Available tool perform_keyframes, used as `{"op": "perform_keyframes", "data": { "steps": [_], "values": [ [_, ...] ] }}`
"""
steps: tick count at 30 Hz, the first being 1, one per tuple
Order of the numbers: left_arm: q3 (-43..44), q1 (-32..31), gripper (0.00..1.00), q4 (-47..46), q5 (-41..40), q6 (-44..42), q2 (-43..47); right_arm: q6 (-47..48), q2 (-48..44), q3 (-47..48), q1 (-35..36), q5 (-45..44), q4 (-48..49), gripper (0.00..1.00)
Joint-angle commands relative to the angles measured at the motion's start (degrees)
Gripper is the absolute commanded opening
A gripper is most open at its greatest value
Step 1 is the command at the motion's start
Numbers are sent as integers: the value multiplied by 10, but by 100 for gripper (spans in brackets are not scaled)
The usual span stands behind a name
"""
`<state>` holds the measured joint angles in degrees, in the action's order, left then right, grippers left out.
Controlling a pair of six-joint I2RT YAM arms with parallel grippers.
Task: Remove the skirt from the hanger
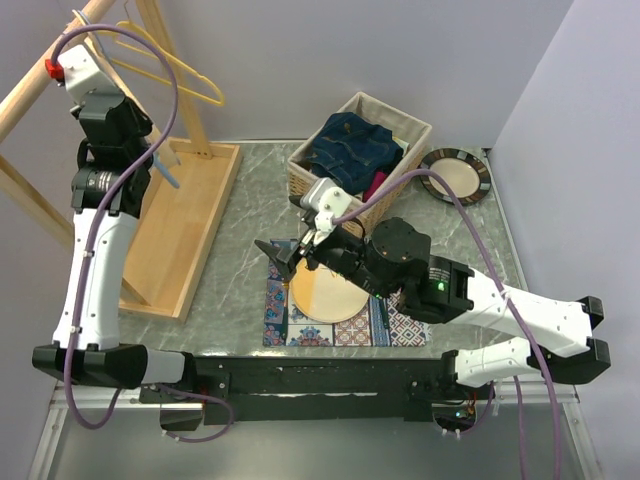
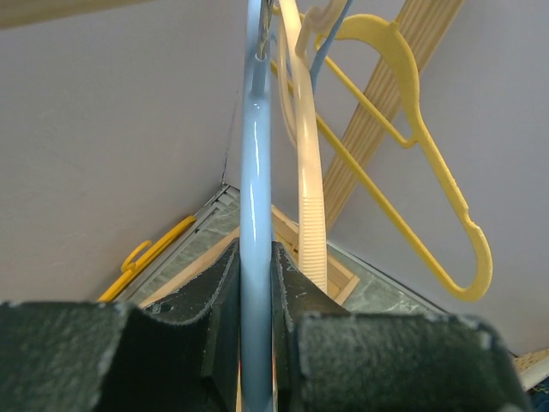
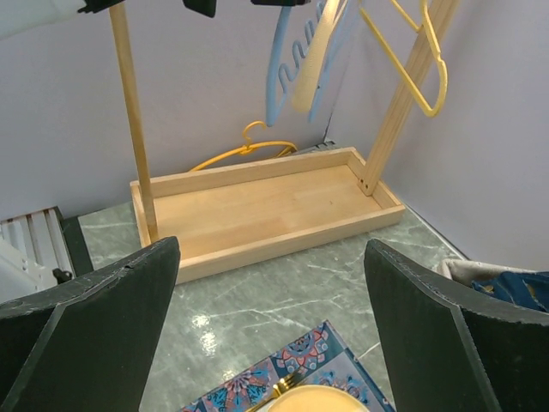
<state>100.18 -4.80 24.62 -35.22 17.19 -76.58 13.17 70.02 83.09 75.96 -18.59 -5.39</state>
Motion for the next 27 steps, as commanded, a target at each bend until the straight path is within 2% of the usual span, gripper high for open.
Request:
{"op": "perform_keyframes", "data": {
  "steps": [1, 10, 16, 27],
  "values": [
    [32, -1, 2, -19, -2, -12, -15, 6, -28, -9, -4, -10, 32, 95],
    [56, 0, 1, -60, -22, -32, -36, 10, -37, -28, -13, -16, 41, 95],
    [108, 1, 1, -53, -38, -31, -58, 7, -45, -35, -15, -17, 39, 95],
    [121, 46, 1, -24, 6, -3, -80, 1, -48, -37, -15, -15, 35, 95]
  ]
}}
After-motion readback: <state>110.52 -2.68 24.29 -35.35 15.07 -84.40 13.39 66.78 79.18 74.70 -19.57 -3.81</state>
